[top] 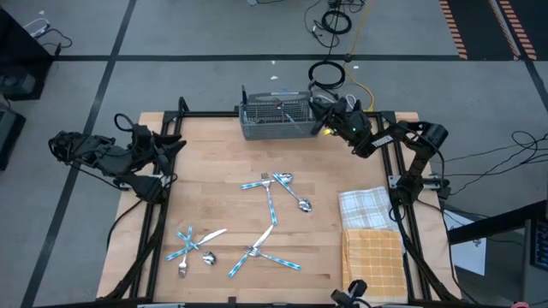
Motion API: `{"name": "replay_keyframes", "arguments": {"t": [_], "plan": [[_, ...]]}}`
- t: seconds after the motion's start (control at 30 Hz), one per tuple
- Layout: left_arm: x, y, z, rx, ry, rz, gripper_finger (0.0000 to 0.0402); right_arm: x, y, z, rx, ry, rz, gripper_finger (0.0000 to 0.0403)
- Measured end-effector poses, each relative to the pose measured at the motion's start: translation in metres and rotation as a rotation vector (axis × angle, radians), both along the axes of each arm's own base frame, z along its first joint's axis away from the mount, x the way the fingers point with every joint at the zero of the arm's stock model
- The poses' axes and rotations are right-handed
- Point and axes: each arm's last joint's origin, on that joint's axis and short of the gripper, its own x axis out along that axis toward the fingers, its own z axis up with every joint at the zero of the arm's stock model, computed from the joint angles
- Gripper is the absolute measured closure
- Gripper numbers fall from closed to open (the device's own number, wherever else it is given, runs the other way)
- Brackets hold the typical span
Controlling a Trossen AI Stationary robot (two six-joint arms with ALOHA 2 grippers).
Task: Sort silverware
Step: Put the spoon into the silverware rack
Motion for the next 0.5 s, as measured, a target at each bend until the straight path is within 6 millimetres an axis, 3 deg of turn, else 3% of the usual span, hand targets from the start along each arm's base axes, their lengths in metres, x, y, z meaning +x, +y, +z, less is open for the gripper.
{"name": "replay_keyframes", "arguments": {"t": [0.33,0.5], "plan": [[0.0001,-0.0001,0.0003,-0.006,-0.007,0.002,0.0249,0.0008,0.0002,-0.0033,0.022,0.027,0.002,0.0281],[0.0001,-0.0001,0.0003,-0.007,-0.007,0.002,0.0249,0.0003,0.0007,0.0002,0.019,0.005,0.004,0.0255]]}}
